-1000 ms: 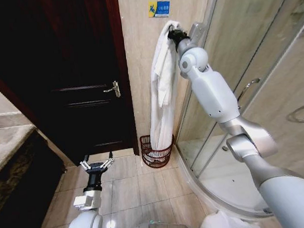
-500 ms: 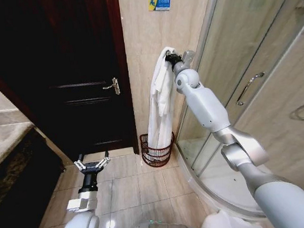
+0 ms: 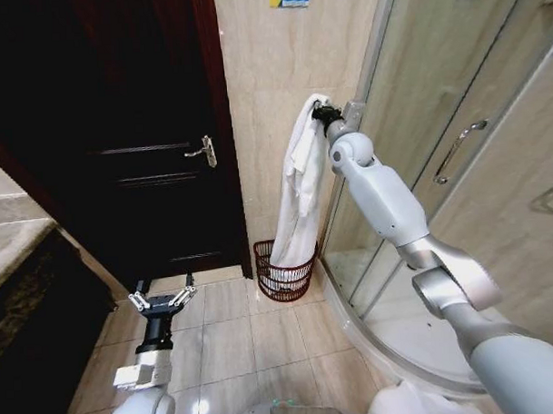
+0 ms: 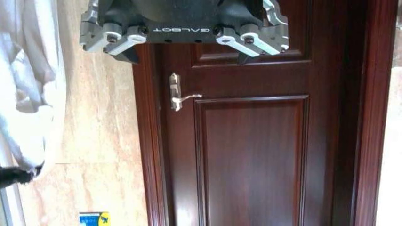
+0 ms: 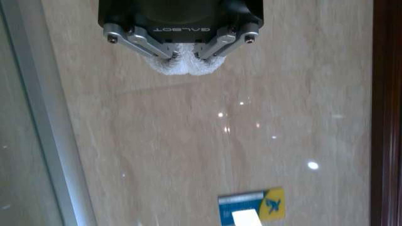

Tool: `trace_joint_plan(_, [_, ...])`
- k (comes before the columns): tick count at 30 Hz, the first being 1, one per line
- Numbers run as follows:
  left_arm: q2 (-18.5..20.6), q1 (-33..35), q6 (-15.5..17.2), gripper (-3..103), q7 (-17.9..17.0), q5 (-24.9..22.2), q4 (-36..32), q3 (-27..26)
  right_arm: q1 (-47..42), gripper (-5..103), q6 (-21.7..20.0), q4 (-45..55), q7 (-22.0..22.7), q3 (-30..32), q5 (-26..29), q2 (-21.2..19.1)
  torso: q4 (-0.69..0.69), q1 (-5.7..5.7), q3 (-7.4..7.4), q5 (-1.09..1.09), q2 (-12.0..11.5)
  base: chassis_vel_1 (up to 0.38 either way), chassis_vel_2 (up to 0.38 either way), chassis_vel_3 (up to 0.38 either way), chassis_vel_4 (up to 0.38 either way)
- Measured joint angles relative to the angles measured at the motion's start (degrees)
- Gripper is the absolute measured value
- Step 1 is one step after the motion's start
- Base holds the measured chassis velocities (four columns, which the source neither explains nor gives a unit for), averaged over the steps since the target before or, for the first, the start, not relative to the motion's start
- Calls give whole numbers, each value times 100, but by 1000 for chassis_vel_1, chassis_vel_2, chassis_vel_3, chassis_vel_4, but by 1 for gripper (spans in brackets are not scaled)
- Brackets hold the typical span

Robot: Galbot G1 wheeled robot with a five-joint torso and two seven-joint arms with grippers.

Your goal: Discard the used towel into the hamper.

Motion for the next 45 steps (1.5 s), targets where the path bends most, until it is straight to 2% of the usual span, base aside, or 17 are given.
trace_joint_plan(17, [-100, 2, -30, 100, 21, 24, -42, 17, -205, 5, 2, 197, 9, 41, 13, -123, 0, -201, -245, 1, -445, 0, 0, 0, 0])
trace_joint_plan(27, [-93, 12, -108, 100, 55, 15, 49, -6, -339, 5, -22, 422, 112, 2, 137, -342, -1, -332, -407, 0, -741, 0, 0, 0, 0])
trace_joint_plan(45, [-85, 14, -107, 100, 80, 17, 44, -4, -434, 5, -31, 524, 124, 55, 148, -424, -1, -524, -650, 0, -1176, 0, 0, 0, 0])
